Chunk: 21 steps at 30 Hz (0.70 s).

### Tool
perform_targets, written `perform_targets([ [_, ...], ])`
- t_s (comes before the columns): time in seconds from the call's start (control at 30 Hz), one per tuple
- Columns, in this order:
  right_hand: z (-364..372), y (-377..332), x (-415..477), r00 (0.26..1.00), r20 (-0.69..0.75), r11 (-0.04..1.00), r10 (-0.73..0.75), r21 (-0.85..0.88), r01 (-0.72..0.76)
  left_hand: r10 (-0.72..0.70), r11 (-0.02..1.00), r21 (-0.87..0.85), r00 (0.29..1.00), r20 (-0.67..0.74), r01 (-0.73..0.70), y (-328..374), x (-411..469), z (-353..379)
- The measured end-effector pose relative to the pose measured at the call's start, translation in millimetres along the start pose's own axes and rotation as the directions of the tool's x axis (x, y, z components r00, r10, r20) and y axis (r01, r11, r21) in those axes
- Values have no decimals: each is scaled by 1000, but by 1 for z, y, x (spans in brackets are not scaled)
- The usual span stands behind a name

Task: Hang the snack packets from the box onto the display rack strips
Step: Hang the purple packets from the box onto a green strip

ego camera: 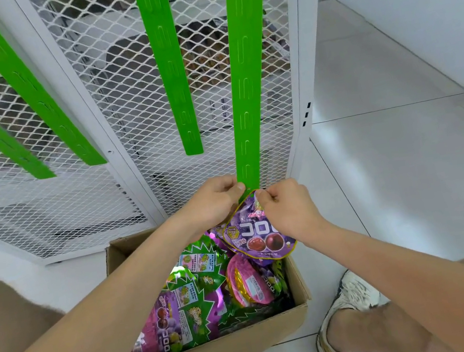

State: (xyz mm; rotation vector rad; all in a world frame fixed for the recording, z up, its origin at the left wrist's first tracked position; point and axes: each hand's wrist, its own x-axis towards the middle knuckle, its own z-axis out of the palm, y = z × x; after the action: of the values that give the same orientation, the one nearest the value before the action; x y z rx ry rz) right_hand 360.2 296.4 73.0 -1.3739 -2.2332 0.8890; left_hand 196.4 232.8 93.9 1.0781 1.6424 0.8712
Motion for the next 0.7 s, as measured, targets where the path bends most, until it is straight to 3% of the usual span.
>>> perform_targets([
  [0.17,5,4,-4,998,46,999,-30,-16,31,4,999,-44,1000,-2,-4,-1,-3,1],
  [0.43,-7,-8,-6,981,-104,986,-164,24,168,11,997,-76,998,-66,-16,-4,1,0],
  [0.7,-1,-10,-6,985,-115,984,-128,107,140,14,998,-64,998,-62,-18,3,-4,0],
])
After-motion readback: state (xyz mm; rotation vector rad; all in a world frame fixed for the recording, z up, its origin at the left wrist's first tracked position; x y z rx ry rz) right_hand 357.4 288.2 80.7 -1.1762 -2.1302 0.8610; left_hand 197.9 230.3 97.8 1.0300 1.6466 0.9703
